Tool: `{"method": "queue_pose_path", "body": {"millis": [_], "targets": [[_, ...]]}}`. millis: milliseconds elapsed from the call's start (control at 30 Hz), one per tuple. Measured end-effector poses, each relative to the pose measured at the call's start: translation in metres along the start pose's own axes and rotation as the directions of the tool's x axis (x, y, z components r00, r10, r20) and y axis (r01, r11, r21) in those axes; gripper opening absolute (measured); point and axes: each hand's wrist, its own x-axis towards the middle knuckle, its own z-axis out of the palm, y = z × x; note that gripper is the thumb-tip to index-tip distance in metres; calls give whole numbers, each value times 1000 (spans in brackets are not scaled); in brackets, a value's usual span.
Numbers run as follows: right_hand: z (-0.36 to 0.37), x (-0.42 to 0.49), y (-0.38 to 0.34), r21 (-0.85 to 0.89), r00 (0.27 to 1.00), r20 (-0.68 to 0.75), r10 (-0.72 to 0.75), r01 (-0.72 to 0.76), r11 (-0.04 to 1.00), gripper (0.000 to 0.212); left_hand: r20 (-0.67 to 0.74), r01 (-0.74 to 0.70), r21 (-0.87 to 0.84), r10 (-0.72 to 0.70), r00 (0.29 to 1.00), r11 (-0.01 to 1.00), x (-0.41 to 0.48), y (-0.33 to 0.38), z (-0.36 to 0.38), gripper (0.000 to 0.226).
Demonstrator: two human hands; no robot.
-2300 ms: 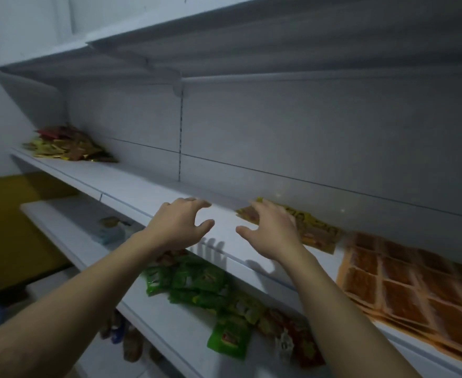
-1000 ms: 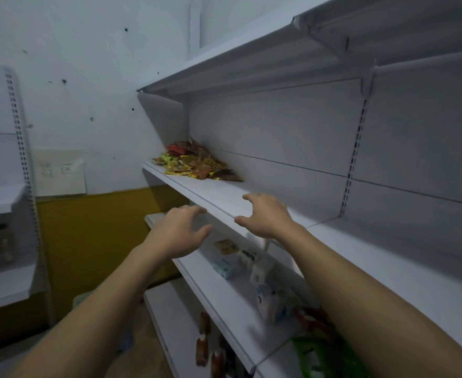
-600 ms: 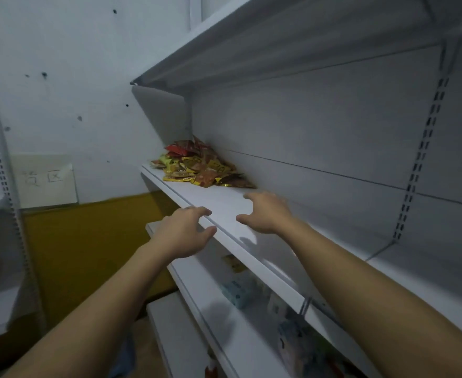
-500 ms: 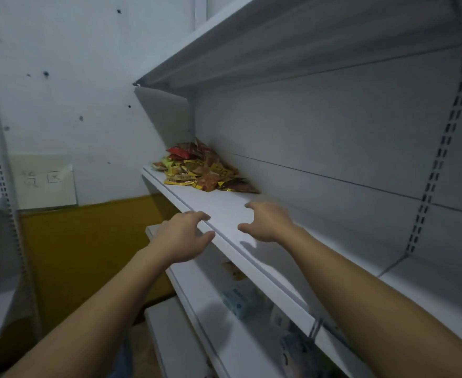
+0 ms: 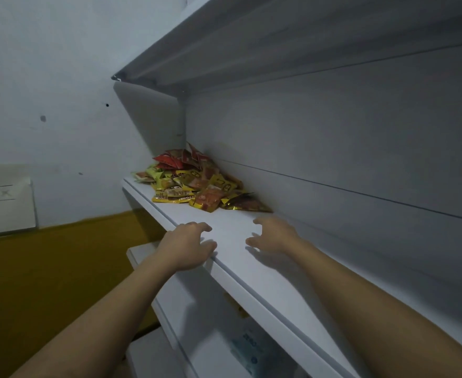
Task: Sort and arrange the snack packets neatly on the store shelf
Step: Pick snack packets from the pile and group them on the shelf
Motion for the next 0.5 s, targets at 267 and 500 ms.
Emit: {"method": "queue_pose_path", "body": {"millis": [267,500], "targets": [[34,124,-54,-9,991,-51,121,-121,993,66,-1,-30,-125,30,1000,992,125,-80,20,49],[52,204,-76,59,925,-301,234,-227,972,47,-189,-135,-62,121,974,989,225,-105,41,37]]}}
